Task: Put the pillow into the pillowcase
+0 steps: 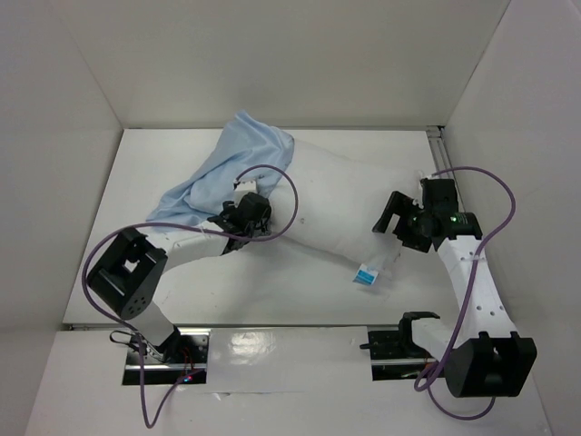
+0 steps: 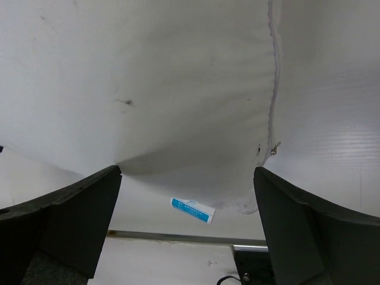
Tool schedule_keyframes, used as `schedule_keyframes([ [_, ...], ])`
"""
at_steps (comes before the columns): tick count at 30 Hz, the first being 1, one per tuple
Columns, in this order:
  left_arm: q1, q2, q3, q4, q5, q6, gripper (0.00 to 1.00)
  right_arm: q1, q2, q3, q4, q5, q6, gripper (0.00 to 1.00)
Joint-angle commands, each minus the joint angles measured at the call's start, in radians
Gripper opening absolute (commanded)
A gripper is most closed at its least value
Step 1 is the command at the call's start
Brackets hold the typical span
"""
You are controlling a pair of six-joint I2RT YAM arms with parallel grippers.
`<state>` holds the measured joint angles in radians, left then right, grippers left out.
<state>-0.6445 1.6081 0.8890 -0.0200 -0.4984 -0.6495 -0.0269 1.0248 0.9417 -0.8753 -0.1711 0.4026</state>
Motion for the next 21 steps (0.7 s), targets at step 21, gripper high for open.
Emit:
schedule_keyframes([
  [21, 0.134, -0.085, -0.015, 0.088, -0.057, 0.051, 0.81, -0.065, 0.095, -0.011, 0.096, -0.153, -0.044, 1.00],
])
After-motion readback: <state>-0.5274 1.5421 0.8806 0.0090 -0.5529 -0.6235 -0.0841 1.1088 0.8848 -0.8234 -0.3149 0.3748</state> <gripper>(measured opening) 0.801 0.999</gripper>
